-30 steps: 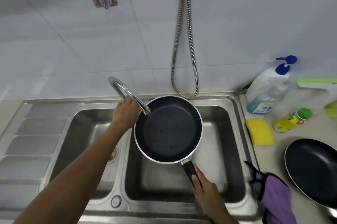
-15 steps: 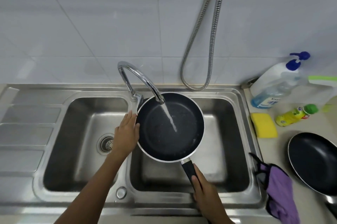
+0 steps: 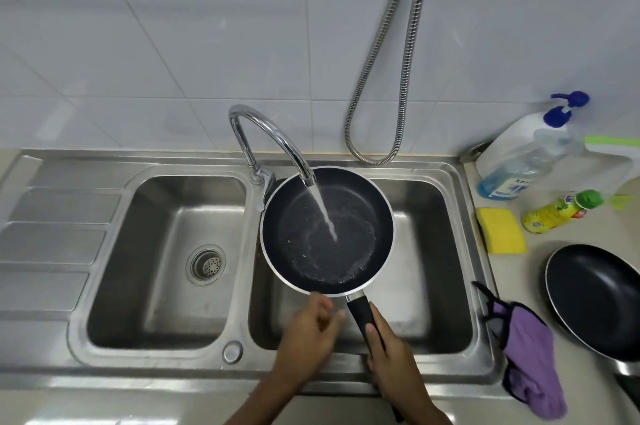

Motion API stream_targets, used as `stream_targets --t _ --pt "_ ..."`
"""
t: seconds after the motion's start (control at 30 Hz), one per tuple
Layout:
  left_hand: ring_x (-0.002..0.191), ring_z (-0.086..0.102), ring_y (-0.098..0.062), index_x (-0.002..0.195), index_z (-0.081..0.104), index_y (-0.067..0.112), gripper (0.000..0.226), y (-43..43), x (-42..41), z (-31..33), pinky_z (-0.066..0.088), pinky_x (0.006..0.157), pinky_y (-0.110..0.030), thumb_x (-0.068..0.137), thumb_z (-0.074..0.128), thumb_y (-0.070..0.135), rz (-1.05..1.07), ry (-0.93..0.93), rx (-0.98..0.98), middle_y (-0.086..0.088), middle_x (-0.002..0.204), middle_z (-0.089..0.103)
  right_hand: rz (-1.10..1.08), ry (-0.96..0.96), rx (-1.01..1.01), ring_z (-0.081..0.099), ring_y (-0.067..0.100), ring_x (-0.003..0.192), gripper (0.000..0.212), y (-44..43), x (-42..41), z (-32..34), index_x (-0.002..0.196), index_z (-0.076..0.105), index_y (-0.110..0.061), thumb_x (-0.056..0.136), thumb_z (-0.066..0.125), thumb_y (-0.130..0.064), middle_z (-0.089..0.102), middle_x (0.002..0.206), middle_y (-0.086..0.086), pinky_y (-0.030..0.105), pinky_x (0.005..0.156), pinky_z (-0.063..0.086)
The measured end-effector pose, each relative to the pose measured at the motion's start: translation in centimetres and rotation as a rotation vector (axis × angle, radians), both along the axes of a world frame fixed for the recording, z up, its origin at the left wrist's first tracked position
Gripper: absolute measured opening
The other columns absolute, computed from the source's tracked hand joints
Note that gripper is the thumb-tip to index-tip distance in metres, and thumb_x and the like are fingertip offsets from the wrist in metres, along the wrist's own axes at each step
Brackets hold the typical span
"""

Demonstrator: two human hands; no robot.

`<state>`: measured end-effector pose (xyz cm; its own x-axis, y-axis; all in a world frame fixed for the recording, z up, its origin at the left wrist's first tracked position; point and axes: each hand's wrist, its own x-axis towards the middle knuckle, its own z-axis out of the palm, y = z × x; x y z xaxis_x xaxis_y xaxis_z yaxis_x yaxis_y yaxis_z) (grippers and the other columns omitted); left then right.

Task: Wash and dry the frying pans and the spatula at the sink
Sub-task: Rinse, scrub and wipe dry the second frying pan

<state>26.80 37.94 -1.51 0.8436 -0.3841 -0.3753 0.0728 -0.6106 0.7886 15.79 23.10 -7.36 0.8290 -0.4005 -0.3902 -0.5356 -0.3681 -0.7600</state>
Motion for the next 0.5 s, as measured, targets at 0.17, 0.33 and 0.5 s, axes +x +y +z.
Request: stream_targets --t 0.17,0.33,0.5 --pt "0.099 0.073 -0.016 0.105 0.072 0.015 0.065 -3.7 -3.0 -2.6 0.055 0.079 -0.02 0.082 0.058 0.074 0.128 0.583 -0.164 -0.004 0.101 0.078 -0.022 0.013 -0.005 0.064 0.001 0.075 0.042 -0.4 -1.3 0.8 0.132 0.033 -0.074 0.103 0.041 -0.045 0.073 0.104 -0.015 0.03 0.078 0.055" --pt "0.111 0.071 -0.029 0.118 0.072 0.006 0.032 -5.9 -1.8 -2.5 0.057 0.094 -0.041 0.1 0.059 0.029 0.3 0.893 -0.471 -0.013 0.114 0.076 -0.047 -0.012 -0.012 0.069 0.007 0.094 0.042 -0.7 -0.3 2.1 0.133 0.033 -0.072 0.103 0.039 -0.044 0.069 0.116 -0.017 0.026 0.083 0.054" --pt "0.098 0.074 -0.026 0.113 0.072 0.002 0.029 -5.1 -1.4 -2.3 0.058 0.081 -0.032 0.099 0.062 0.024 0.374 0.859 -0.466 -0.016 0.108 0.077 -0.035 -0.084 0.044 0.063 0.001 0.082 0.043 0.2 0.1 2.3 0.141 0.037 -0.064 0.099 0.035 -0.053 0.067 0.101 -0.018 0.022 0.077 0.051"
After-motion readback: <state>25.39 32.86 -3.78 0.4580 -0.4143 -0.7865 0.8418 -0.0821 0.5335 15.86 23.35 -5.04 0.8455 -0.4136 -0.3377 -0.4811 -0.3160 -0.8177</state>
